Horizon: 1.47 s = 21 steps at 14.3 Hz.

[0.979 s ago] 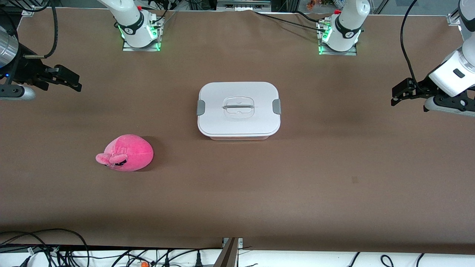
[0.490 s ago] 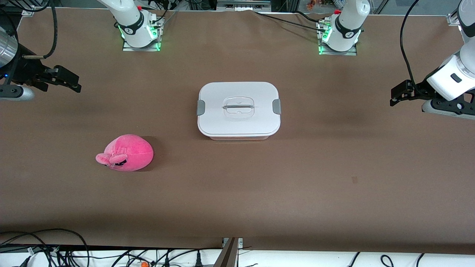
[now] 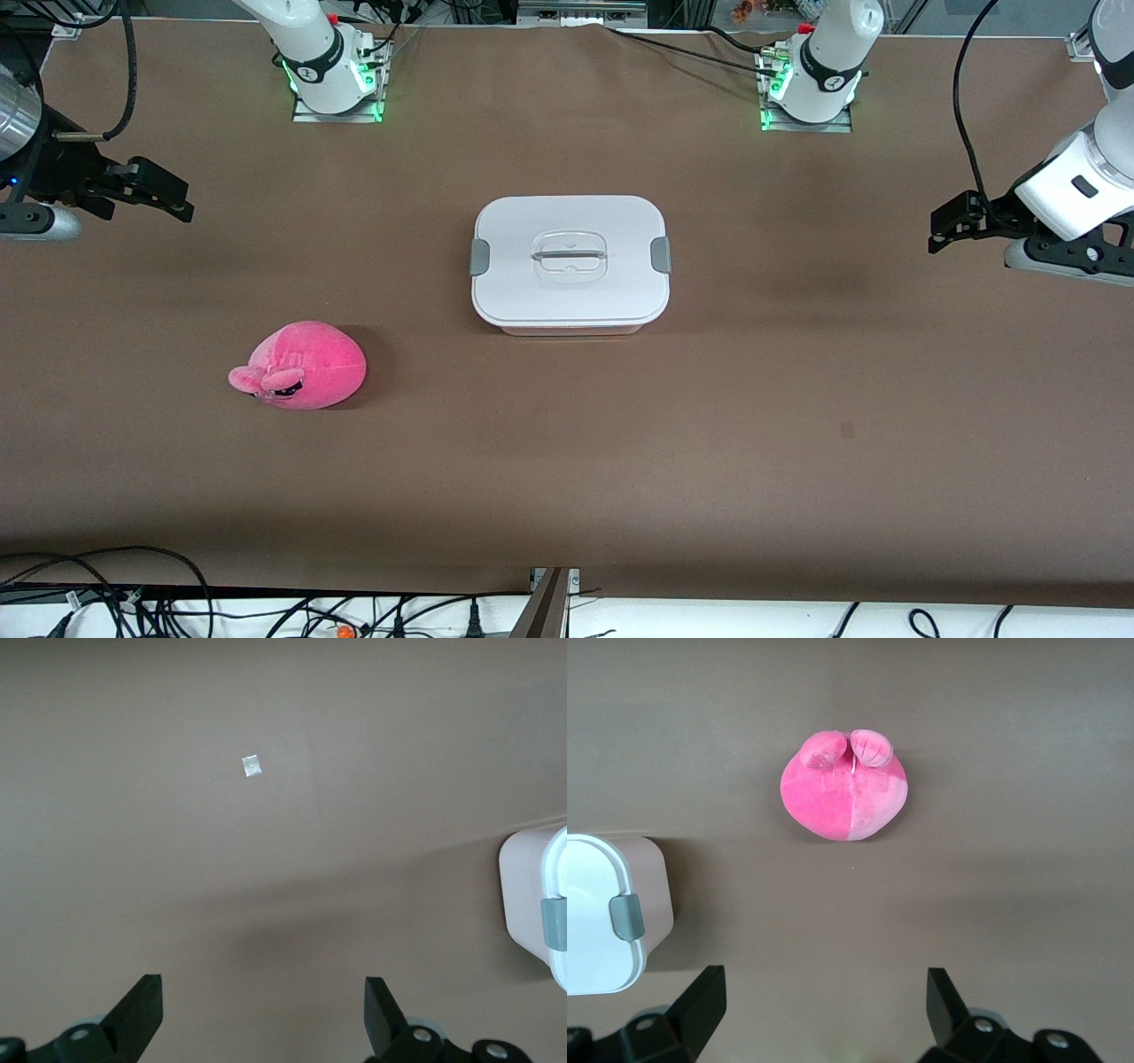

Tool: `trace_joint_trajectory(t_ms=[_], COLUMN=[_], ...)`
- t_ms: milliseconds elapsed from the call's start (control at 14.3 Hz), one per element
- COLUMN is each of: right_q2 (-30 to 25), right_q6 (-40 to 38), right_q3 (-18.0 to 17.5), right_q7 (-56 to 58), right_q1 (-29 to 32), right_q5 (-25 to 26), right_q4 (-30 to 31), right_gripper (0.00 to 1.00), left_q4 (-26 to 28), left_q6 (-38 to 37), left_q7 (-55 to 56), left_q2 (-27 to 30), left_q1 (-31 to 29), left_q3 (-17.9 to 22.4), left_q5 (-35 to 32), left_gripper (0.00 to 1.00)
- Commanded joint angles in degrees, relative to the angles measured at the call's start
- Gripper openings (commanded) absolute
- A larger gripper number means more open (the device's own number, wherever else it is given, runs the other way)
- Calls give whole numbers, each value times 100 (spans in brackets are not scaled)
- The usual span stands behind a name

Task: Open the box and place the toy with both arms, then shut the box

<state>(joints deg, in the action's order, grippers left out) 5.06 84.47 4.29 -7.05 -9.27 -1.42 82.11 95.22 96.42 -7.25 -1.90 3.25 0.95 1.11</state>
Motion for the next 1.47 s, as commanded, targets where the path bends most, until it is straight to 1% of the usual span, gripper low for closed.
trace_joint_trajectory(t_ms=[0, 210, 350, 420, 490, 630, 770, 840, 909, 979, 1049, 1259, 1329, 1399], right_q2=[-92, -92, -92, -92, -92, -92, -92, -92, -92, -92, -92, -92, -84, -84], right_q6=[60, 69, 78, 78, 87, 104, 104, 104, 122, 122, 122, 122, 148, 166], right_q3=[28, 28, 28, 28, 28, 28, 28, 28, 28, 28, 28, 28, 28, 28], right_q7=[64, 64, 64, 64, 64, 64, 64, 64, 55, 63, 64, 64, 64, 55], right_q1=[4, 4, 4, 4, 4, 4, 4, 4, 4, 4, 4, 4, 4, 4], right_q5=[-87, -87, -87, -87, -96, -96, -96, -96, -96, -96, -96, -96, -96, -96], right_q4=[104, 104, 104, 104, 104, 104, 104, 104, 104, 104, 112, 112, 104, 104], right_gripper=[100, 100, 100, 100, 100, 100, 100, 100, 100, 100, 100, 100, 100, 100], left_q4=[-180, -180, -302, -433, -522, -549, -593, -601, -619, -637, -680, -1162, -1347, -1418], left_q6=[-159, -185, -535, -676, -764, -922, -1265, -1266, -1231, -1170, -1056, -758, -600, -407], left_q7=[5, -22, -13, -39, 4, -13, -66, -66, -66, -66, -66, -75, -57, -57], left_q2=[-21, -21, -3, -29, -82, -161, -293, -398, -521, -696, -889, -1828, -2119, -2322], left_q1=[9, 0, 35, 44, 61, 70, 105, 166, 254, 411, 630, 1491, 1807, 2124], left_q3=[-78, -95, -122, -313, -681, -1218, -1631, -1886, -2071, -2238, -2301, -2319, -2319, -2310], left_q5=[73, 56, 126, 126, 56, 56, 248, 414, 407, 399, 381, 337, 224, -64], left_gripper=[100, 100, 100, 100, 100, 100, 100, 100, 100, 100, 100, 100, 100, 100])
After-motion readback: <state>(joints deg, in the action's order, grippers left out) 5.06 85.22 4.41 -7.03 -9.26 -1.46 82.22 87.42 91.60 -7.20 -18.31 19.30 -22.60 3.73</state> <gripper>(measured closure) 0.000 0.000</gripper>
